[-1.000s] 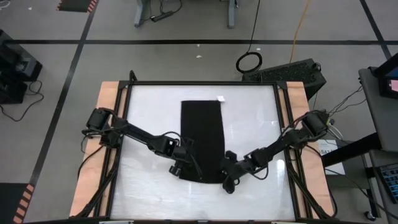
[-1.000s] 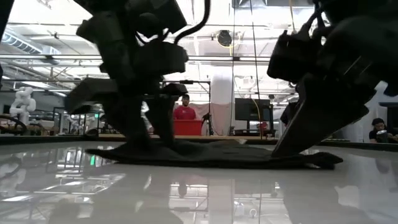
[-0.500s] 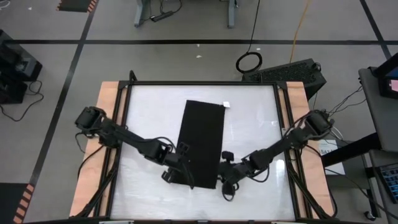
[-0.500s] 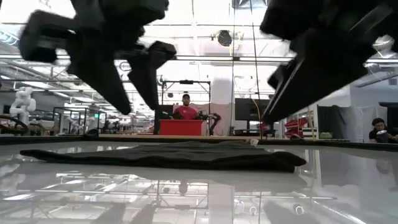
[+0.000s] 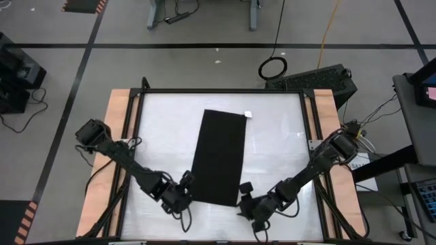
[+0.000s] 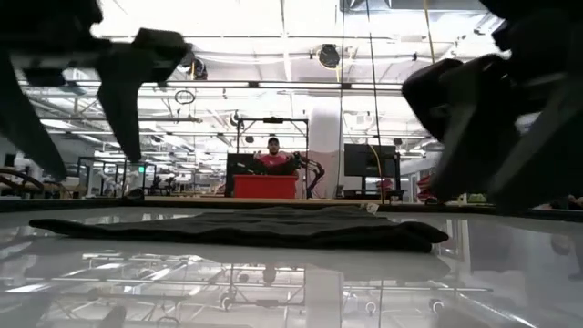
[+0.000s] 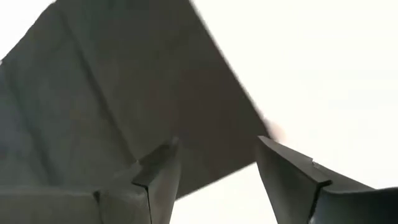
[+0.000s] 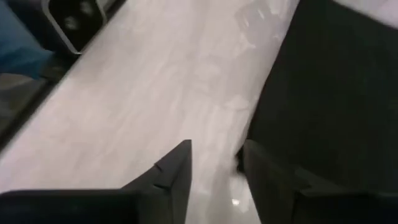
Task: Roll napkin
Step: Roll the black napkin
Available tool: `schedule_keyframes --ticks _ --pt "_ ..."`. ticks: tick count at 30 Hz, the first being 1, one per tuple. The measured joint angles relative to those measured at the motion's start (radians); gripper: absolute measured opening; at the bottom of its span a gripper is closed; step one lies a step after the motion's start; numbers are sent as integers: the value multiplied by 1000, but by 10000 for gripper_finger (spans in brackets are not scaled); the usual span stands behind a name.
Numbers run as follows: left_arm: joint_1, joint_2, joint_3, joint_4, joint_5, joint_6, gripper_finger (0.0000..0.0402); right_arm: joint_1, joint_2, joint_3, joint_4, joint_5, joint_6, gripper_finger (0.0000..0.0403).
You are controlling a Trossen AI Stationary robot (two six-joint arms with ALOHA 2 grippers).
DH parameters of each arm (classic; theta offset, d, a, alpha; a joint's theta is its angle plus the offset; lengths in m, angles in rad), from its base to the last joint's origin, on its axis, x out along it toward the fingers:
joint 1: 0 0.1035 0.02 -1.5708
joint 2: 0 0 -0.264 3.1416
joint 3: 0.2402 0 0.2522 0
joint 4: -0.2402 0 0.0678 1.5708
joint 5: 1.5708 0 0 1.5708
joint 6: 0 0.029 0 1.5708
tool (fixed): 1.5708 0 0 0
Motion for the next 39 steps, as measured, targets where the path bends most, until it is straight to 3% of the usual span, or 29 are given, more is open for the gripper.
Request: schedule_keyframes --ticks 6,10,28,33,39 --pt "-21 0 -94 100 -41 -37 212 -11 41 0 68 103 -69 198" --pt "-21 0 -128 119 -5 -60 212 -19 42 0 77 109 -80 209" --pt "-28 42 -128 179 21 -25 210 -19 43 0 70 101 -135 146" --pt "-28 50 -128 194 14 9 175 -21 85 0 88 80 -123 146" --pt "-28 53 -129 205 22 21 96 -21 113 2 106 119 -79 142"
